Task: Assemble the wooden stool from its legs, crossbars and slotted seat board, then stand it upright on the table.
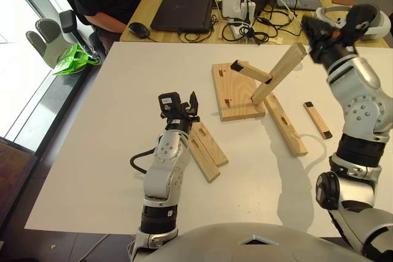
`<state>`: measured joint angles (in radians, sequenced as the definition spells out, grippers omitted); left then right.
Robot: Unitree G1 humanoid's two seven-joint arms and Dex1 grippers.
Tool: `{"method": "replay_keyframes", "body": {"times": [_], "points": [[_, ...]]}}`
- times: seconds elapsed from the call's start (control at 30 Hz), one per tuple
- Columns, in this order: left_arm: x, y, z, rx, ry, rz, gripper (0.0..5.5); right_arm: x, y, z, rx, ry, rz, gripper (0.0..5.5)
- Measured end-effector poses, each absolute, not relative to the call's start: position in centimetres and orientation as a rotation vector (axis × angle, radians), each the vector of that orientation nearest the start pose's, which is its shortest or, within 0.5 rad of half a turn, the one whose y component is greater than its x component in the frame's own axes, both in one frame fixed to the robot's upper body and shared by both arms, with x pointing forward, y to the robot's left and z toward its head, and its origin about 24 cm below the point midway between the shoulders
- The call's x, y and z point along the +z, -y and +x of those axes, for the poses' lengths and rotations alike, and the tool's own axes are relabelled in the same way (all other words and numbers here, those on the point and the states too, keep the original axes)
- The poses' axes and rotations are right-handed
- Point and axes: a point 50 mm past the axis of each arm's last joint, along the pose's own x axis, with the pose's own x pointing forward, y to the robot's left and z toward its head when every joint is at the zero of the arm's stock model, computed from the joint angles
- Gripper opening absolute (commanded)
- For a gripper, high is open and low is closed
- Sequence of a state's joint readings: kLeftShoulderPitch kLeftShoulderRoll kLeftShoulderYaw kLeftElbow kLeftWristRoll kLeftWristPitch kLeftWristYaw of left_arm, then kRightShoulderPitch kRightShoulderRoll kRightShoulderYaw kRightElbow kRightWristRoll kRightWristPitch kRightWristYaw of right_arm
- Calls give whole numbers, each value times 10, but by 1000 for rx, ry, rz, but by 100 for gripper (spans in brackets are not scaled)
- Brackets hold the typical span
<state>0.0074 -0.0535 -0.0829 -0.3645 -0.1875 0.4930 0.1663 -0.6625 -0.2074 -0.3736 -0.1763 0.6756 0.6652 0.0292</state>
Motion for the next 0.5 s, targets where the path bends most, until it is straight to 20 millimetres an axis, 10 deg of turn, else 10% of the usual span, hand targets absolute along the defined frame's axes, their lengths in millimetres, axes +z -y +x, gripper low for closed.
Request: {"method": "replay_keyframes", "body": {"times": [0.2,0.33,0.5], "points": [[97,-139,253,70,-162,-178,259,285,135,264,805,432,588,216],[92,-146,252,101,-177,-192,259,242,95,206,1219,149,466,216],[73,-144,247,98,-223,-210,259,176,92,190,1194,-217,241,216]]}}
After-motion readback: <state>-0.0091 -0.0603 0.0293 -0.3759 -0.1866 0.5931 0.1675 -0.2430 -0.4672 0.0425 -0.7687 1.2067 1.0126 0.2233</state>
